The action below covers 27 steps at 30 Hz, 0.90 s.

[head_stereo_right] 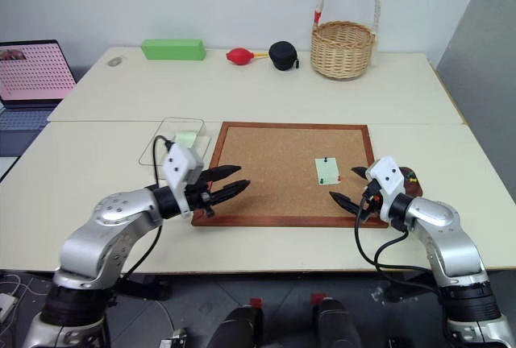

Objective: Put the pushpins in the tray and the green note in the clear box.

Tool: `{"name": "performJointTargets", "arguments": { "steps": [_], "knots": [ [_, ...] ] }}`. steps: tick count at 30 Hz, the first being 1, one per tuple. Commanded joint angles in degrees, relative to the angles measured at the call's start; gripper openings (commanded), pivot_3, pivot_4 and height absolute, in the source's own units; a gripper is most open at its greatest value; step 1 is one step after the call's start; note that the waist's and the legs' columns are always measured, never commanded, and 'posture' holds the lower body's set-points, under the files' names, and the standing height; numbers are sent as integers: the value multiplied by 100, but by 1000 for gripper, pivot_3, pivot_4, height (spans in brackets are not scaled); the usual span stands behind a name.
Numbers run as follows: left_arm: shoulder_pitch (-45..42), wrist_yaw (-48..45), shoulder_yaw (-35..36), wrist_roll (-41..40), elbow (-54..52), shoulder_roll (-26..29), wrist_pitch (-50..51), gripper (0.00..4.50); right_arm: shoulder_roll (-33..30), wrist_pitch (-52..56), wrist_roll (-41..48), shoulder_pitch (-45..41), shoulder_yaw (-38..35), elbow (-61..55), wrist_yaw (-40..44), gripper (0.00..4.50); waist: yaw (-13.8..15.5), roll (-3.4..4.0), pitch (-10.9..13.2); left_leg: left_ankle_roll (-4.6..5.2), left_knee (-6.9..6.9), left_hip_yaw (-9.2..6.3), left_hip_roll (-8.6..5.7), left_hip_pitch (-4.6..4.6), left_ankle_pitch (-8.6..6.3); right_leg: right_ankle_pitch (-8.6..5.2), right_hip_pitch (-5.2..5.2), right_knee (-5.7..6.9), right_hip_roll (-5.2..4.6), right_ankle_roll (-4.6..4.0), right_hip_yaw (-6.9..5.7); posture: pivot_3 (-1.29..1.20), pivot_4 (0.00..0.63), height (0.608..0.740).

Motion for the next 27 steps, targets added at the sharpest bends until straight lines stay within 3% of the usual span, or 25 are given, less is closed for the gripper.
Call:
{"name": "performJointTargets", "arguments": {
  "steps": [1, 9, 19, 27],
  "knots": [
    [-357, -177, -352, 218, 339, -215, -263, 1432, 33, -105, 70, -45, -59, -179, 29, 4500, -3, 0, 0, 0, 0, -1, 0, 0, 0, 1, 0, -1, 0, 1, -1, 0, 150, 740],
    [-1043, -318, -957, 818, 1694, -834, -830, 7, 105, -21, -38, -211, 41, -139, -76, 4500, -7, 0, 0, 0, 4, -1, -2, 1, 0, 3, 2, 3, 0, 5, -1, 0, 150, 740],
    [-1407, -575, -1305, 1397, 3247, -1346, -1523, 7, 253, 596, 15, -1060, 75, 359, -276, 4500, -17, 0, 0, 1, 5, -2, -5, -2, 0, 5, 1, 0, -1, 8, 1, 0, 150, 740],
    [-1222, -643, -1274, 1557, 3286, -1360, -1662, 7, 491, 491, -478, -2285, 417, 2013, -340, 4500, -11, 4, -2, 1, 6, -1, -5, 3, 1, 6, 3, 5, -1, 8, 2, 0, 150, 740]
  ]
}}
